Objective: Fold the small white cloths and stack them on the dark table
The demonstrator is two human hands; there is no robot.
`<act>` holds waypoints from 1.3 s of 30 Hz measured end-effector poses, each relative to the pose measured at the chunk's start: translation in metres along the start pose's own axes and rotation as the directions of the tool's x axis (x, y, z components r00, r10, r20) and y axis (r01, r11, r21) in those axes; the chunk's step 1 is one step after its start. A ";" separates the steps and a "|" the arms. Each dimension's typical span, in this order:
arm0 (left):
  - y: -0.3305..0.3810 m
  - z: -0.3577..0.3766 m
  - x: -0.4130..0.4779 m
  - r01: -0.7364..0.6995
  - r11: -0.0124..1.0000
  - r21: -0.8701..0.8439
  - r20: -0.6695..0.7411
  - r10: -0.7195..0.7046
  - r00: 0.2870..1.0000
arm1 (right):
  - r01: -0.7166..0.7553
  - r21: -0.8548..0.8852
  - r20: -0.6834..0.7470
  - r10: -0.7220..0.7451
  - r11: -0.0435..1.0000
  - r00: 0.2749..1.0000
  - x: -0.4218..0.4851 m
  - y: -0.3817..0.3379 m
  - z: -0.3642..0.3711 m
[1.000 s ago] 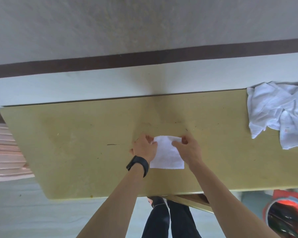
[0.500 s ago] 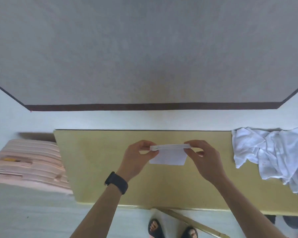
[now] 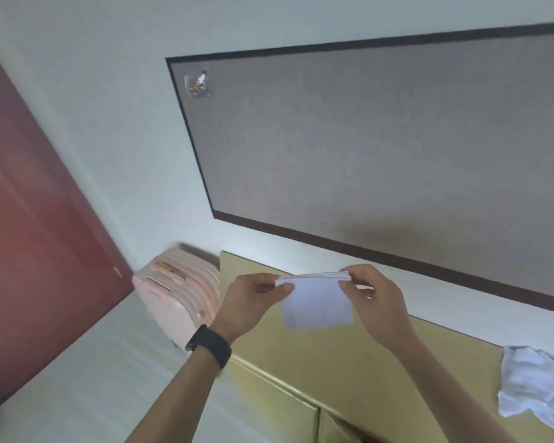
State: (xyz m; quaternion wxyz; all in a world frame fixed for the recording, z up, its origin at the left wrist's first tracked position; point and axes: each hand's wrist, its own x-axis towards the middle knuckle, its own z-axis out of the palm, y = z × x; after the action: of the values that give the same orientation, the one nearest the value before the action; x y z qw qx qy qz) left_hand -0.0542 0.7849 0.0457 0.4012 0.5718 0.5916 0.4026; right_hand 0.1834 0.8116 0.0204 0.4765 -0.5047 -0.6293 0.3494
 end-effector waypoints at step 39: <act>-0.245 -0.457 -0.985 0.159 0.898 -0.410 -0.883 -0.346 -0.318 | 0.067 0.435 0.897 -0.439 0.898 0.055 -0.779 -0.402 0.712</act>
State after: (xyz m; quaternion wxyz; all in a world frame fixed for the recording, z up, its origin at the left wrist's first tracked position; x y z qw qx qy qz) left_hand -0.5446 -0.2131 -0.0078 -0.1079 -0.1355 0.7577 0.6292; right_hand -0.5882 -0.0120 -0.0171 0.0543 0.0506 -0.8058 0.5876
